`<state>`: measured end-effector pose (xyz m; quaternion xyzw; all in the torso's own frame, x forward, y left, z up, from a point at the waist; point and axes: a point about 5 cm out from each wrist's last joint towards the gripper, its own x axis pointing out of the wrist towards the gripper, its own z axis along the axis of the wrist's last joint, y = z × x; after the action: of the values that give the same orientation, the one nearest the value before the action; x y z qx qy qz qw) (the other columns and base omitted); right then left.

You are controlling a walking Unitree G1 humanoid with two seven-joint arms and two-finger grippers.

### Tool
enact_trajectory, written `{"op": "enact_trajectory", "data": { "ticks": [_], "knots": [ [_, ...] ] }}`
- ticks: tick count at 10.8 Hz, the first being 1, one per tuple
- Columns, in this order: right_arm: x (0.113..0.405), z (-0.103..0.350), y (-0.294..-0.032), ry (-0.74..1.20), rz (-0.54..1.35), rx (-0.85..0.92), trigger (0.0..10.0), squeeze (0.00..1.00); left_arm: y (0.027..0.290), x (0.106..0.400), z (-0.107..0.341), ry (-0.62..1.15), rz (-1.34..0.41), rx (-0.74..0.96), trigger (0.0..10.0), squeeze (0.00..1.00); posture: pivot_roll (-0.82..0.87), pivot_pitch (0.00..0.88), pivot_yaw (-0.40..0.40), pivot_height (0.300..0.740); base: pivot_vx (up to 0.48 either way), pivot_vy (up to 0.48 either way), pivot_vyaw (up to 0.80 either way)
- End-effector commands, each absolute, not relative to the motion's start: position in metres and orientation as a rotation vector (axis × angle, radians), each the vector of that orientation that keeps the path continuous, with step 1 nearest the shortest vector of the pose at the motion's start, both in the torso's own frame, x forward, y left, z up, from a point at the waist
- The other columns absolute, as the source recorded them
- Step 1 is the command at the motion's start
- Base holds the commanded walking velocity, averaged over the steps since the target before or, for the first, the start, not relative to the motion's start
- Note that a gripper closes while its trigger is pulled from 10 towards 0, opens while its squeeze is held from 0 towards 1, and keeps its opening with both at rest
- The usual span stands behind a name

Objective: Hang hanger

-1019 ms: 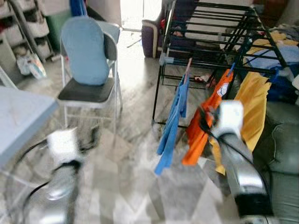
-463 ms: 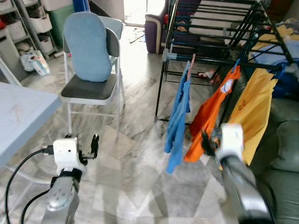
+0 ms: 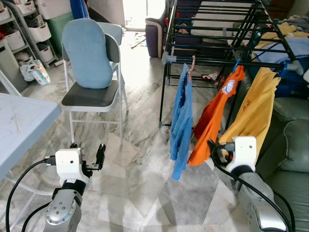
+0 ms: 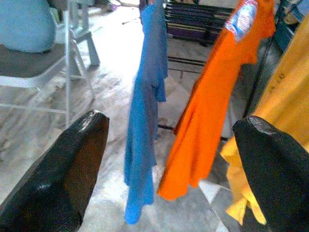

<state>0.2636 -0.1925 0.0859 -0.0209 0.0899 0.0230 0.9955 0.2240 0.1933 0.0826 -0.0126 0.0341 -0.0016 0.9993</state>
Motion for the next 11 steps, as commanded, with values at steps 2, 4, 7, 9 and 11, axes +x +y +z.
{"op": "enact_trajectory", "data": {
  "ticks": [2, 4, 7, 9, 11],
  "knots": [
    [0.261, 0.082, -0.193, 0.209, 0.027, -0.025, 10.0, 0.0, 0.195, 0.226, 0.085, 0.067, -0.004, -0.032, 10.0, 0.0, -0.07, 0.0, 0.011, 0.74, 0.0, 0.0, 0.0],
    [0.264, 0.082, -0.186, 0.22, 0.056, -0.023, 10.0, 0.0, 0.194, 0.228, 0.086, 0.063, -0.007, -0.036, 10.0, 0.0, -0.07, 0.0, 0.012, 0.74, 0.253, 0.0, 0.0],
    [0.264, 0.084, -0.184, 0.213, 0.06, 0.009, 10.0, 0.0, 0.192, 0.235, 0.09, 0.05, -0.033, -0.031, 10.0, 0.0, -0.08, 0.0, 0.026, 0.74, 0.331, 0.165, 0.0],
    [0.259, 0.082, -0.189, 0.22, 0.03, -0.01, 10.0, 0.0, 0.187, 0.235, 0.089, 0.052, -0.063, -0.036, 10.0, 0.0, -0.09, 0.0, 0.039, 0.74, 0.403, 0.249, 0.0],
    [0.259, 0.08, -0.188, 0.224, 0.033, -0.021, 10.0, 0.0, 0.185, 0.236, 0.088, 0.057, -0.074, -0.033, 10.0, 0.0, -0.09, 0.0, 0.041, 0.74, 0.412, 0.246, 0.0]
  ]
}}
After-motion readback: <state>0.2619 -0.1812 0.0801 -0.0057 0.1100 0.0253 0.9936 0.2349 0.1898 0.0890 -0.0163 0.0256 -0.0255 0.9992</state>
